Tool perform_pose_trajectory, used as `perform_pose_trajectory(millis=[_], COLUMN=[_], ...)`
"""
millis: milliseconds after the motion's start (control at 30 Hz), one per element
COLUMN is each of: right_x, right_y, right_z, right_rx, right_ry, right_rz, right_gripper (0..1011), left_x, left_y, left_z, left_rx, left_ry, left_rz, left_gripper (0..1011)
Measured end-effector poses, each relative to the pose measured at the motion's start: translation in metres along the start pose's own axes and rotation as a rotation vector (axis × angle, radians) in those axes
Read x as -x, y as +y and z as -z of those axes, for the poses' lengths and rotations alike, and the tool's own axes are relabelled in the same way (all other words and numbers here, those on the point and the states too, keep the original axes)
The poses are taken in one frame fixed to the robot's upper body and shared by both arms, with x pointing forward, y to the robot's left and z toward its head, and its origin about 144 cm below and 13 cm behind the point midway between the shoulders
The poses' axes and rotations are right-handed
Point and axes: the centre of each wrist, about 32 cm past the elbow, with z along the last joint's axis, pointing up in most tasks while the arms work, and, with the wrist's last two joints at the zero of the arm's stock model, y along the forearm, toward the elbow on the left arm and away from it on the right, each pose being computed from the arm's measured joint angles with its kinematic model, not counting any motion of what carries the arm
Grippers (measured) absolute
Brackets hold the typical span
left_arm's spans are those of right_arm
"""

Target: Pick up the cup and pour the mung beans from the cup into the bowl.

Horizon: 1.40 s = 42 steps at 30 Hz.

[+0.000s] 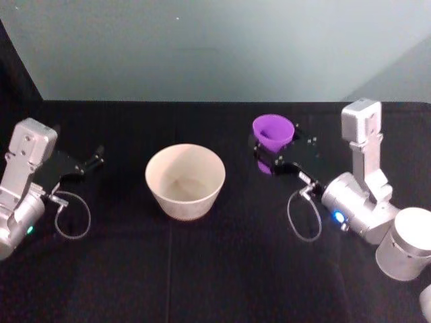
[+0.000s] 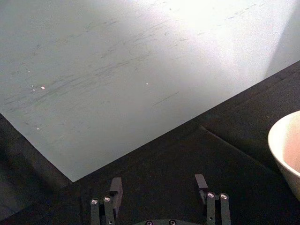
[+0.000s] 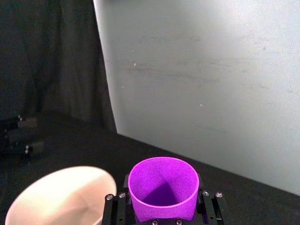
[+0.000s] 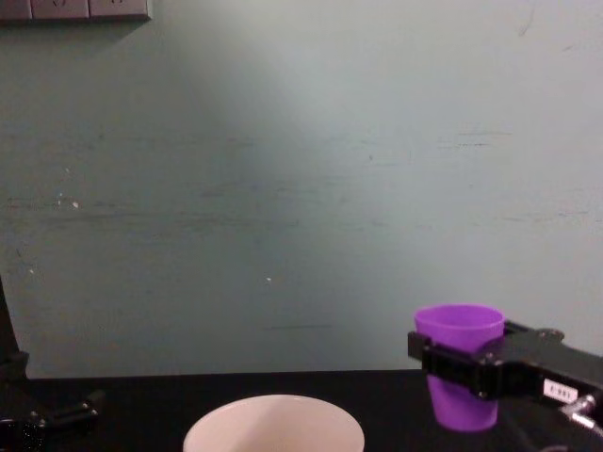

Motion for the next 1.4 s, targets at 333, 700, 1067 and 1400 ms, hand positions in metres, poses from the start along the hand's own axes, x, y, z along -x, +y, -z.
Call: perform_pose_trajectory(millis=[333,700,1067,1400], right_x=[-0.0003,-0.0001,-0.0002,-0.0001], right_y=[-0.0011,-0.001,-0.0009,-0.0009], right_z=[-0.0043,-0.0036,-0.0034,-0.0033], right_rx=[-0.014,-0.011,-0.01,-0.01], right_ry=[0.005,0.004,0.003,0.003], right_rz=[0.014,0.013,0.013,0.013], right_gripper=[734,734,734,734], left_x=[0.0,0.0,0.0,0.0], left_y=[0.0,0.0,0.0,0.0], left_z=[0.0,0.0,0.0,0.0], left_rx=[0.0,0.0,0.0,0.0], left_ry=[0.0,0.0,0.0,0.0], left_rz=[0.0,0.0,0.0,0.0], left_gripper=[1000,1000,1000,1000])
